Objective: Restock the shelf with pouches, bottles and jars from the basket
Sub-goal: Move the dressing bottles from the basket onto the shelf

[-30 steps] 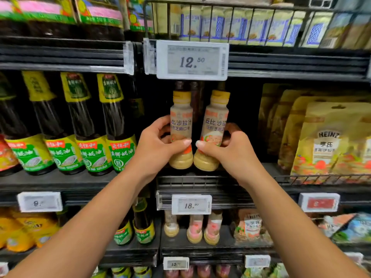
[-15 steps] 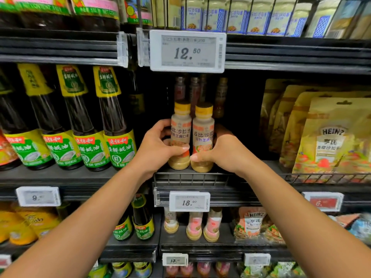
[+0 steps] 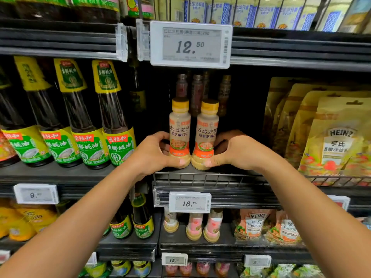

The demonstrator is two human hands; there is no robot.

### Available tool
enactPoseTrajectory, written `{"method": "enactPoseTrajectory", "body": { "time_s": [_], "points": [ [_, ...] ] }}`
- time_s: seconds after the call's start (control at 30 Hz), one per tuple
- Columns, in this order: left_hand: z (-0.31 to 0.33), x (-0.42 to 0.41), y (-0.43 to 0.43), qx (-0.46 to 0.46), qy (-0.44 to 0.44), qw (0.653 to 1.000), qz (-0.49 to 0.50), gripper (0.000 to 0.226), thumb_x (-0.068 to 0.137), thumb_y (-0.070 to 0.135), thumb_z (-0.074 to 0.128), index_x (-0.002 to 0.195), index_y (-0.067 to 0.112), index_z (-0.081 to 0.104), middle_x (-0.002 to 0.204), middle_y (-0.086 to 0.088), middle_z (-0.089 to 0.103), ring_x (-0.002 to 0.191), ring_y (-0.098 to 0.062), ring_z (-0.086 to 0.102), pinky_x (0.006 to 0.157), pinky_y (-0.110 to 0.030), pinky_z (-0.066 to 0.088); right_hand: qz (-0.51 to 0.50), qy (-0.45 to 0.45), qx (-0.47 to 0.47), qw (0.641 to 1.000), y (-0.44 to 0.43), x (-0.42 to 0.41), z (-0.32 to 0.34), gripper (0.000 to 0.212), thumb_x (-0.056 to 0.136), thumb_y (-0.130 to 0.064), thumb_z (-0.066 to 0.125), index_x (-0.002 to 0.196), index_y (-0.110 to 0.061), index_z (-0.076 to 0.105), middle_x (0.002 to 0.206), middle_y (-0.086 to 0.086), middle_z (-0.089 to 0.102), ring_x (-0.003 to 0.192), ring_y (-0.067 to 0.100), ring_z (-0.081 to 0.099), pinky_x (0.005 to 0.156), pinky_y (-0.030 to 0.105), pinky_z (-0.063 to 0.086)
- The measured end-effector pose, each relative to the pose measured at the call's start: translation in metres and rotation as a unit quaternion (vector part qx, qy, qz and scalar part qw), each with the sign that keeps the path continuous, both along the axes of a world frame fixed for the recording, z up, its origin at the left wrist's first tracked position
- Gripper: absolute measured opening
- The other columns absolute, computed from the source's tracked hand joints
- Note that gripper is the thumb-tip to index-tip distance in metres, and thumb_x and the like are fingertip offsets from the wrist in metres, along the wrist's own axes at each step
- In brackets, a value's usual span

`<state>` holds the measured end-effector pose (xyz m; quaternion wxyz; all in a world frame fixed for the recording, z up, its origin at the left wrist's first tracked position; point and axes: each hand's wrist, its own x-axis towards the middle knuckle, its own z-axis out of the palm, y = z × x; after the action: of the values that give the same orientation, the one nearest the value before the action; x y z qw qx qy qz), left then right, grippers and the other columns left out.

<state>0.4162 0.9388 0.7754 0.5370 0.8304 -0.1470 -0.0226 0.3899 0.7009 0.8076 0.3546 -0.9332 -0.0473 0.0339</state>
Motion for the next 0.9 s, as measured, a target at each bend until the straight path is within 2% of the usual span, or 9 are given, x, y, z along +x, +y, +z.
{"method": "enactPoseTrajectory", "body": {
  "time_s": [0.1, 0.17, 0.27, 0.37, 0.5, 0.63, 0.7, 0.77, 0.9],
  "points": [
    [0.001, 0.003, -0.002, 0.015, -0.005, 1.000, 0.016, 0.067, 0.060, 0.014, 0.095, 0.118, 0.014, 0.060, 0.090, -0.003, 0.071, 0.064, 0.002, 0.067, 0.062, -0.011, 0.053, -0.001, 0.004, -0.011, 1.000, 0.003, 0.001, -0.001, 0.050, 0.063, -0.043, 0.091, 0.105, -0.025, 0.074, 0.092, -0.008, 0.076, 0.088, 0.013, 0.071, 0.086, 0.036, 0.058],
    [0.001, 0.006, -0.005, 0.029, -0.010, 0.999, 0.038, 0.069, 0.059, 0.019, 0.096, 0.116, 0.019, 0.057, 0.093, -0.002, 0.070, 0.070, -0.003, 0.069, 0.069, -0.018, 0.057, -0.006, 0.006, -0.027, 1.000, 0.005, 0.004, -0.002, 0.042, 0.066, -0.043, 0.089, 0.102, -0.025, 0.075, 0.087, -0.011, 0.074, 0.085, 0.011, 0.069, 0.080, 0.030, 0.056],
    [0.001, 0.015, -0.010, 0.072, -0.027, 0.995, 0.064, 0.071, 0.059, 0.025, 0.096, 0.115, 0.022, 0.053, 0.097, 0.002, 0.068, 0.085, -0.012, 0.070, 0.083, -0.031, 0.058, 0.006, 0.016, -0.052, 0.998, 0.006, 0.013, 0.000, 0.050, 0.069, -0.047, 0.087, 0.111, -0.024, 0.074, 0.097, -0.008, 0.075, 0.090, 0.012, 0.069, 0.089, 0.036, 0.056],
    [0.003, 0.028, -0.016, 0.114, -0.043, 0.989, 0.083, 0.074, 0.060, 0.032, 0.095, 0.120, 0.022, 0.053, 0.095, 0.008, 0.066, 0.088, -0.011, 0.066, 0.081, -0.030, 0.053, 0.037, 0.036, -0.046, 0.998, 0.007, 0.030, 0.003, 0.054, 0.070, -0.044, 0.087, 0.116, -0.019, 0.072, 0.105, -0.002, 0.075, 0.097, 0.020, 0.071, 0.095, 0.042, 0.056],
    [0.006, 0.050, -0.025, 0.162, -0.055, 0.980, 0.103, 0.076, 0.065, 0.035, 0.092, 0.127, 0.018, 0.051, 0.113, -0.003, 0.066, 0.104, -0.024, 0.064, 0.088, -0.034, 0.053, 0.039, 0.028, -0.012, 0.999, 0.003, 0.061, 0.000, 0.026, 0.073, -0.026, 0.088, 0.093, -0.019, 0.074, 0.089, 0.000, 0.077, 0.089, 0.021, 0.073, 0.073, 0.031, 0.063],
    [0.006, 0.069, -0.035, 0.206, -0.096, 0.966, 0.119, 0.076, 0.074, 0.034, 0.086, 0.136, 0.014, 0.048, 0.129, -0.008, 0.060, 0.122, -0.029, 0.057, 0.096, -0.036, 0.048, 0.019, 0.016, 0.012, 1.000, 0.001, 0.095, -0.007, 0.024, 0.077, -0.021, 0.086, 0.087, -0.028, 0.065, 0.091, -0.001, 0.073, 0.082, 0.013, 0.070, 0.057, 0.021, 0.056],
    [0.007, 0.078, -0.039, 0.216, -0.122, 0.961, 0.122, 0.069, 0.077, 0.033, 0.083, 0.135, 0.012, 0.050, 0.131, -0.010, 0.059, 0.124, -0.031, 0.055, 0.097, -0.035, 0.046, 0.005, 0.017, 0.025, 1.000, 0.000, 0.113, -0.010, 0.025, 0.078, -0.018, 0.084, 0.091, -0.026, 0.064, 0.094, 0.002, 0.072, 0.083, 0.014, 0.070, 0.056, 0.021, 0.054],
    [0.008, 0.087, -0.043, 0.227, -0.137, 0.956, 0.125, 0.058, 0.082, 0.031, 0.079, 0.131, 0.011, 0.054, 0.130, -0.011, 0.060, 0.123, -0.032, 0.056, 0.090, -0.029, 0.044, -0.006, 0.027, 0.041, 0.999, -0.002, 0.128, -0.012, 0.027, 0.078, -0.016, 0.084, 0.093, -0.025, 0.063, 0.095, 0.002, 0.071, 0.085, 0.015, 0.069, 0.057, 0.021, 0.054],
    [0.008, 0.106, -0.050, 0.247, -0.141, 0.947, 0.146, 0.038, 0.093, 0.024, 0.067, 0.126, 0.010, 0.060, 0.125, -0.012, 0.064, 0.119, -0.031, 0.059, 0.085, -0.026, 0.044, -0.012, 0.049, 0.073, 0.996, -0.009, 0.151, -0.012, 0.033, 0.074, -0.014, 0.087, 0.089, -0.028, 0.061, 0.096, 0.000, 0.070, 0.087, 0.015, 0.070, 0.057, 0.022, 0.056]
  ]
}}
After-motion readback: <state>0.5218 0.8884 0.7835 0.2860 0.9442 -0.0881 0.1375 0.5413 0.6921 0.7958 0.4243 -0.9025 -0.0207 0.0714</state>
